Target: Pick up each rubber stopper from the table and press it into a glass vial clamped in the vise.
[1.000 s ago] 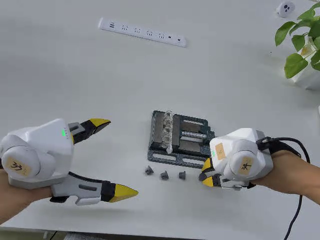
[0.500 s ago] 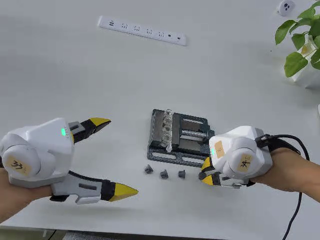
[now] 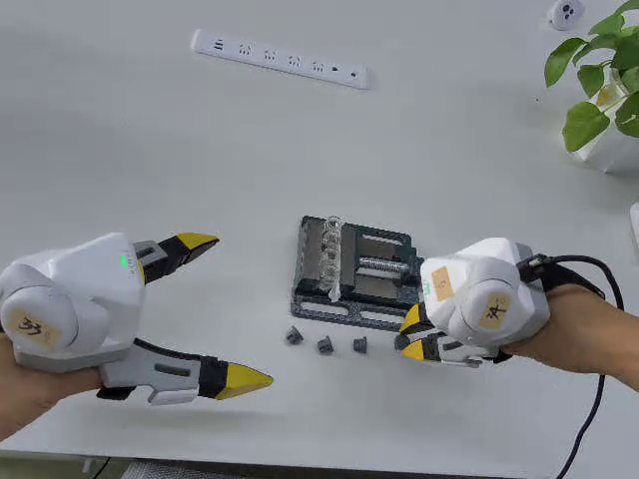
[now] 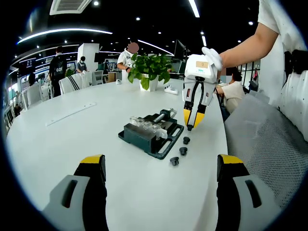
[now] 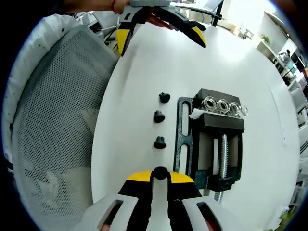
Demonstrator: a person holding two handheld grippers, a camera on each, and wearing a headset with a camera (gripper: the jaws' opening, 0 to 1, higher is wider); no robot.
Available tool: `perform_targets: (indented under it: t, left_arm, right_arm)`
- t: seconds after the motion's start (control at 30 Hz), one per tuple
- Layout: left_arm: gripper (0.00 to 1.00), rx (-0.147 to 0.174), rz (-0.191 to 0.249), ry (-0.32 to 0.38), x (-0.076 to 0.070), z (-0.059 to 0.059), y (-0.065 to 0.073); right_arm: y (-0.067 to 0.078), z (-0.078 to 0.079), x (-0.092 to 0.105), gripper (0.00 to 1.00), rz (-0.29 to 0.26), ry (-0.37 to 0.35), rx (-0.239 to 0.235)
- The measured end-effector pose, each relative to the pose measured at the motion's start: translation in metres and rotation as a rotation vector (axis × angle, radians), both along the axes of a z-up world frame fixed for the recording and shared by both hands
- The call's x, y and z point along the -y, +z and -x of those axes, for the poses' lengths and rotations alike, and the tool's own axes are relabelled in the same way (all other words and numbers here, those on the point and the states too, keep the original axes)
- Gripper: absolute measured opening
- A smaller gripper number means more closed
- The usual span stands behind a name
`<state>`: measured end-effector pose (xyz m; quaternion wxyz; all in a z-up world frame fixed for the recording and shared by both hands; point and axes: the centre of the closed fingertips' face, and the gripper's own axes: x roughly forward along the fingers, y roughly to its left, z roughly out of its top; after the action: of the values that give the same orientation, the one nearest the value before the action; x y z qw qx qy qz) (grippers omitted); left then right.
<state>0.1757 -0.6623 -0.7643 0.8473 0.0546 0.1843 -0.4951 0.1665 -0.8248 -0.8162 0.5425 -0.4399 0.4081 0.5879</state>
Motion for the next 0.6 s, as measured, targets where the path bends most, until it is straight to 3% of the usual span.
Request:
perform_targets:
  t: [0.17, 0.37, 0.6]
  left_arm:
    - [0.96, 0.002, 0.002, -0.005, 0.001, 0.000, 0.001]
    - [0.96, 0.008, 0.004, -0.009, 0.001, 0.001, 0.003]
    - [0.95, 0.010, 0.012, -0.013, 0.003, 0.003, 0.005]
  right_arm:
    - [0.025, -0.009, -0.013, 0.07, -0.054, -0.034, 0.003]
    - [0.054, -0.034, -0.030, 0.07, -0.101, -0.065, 0.025]
    - [0.075, -0.066, -0.054, 0.07, -0.151, -0.080, 0.048]
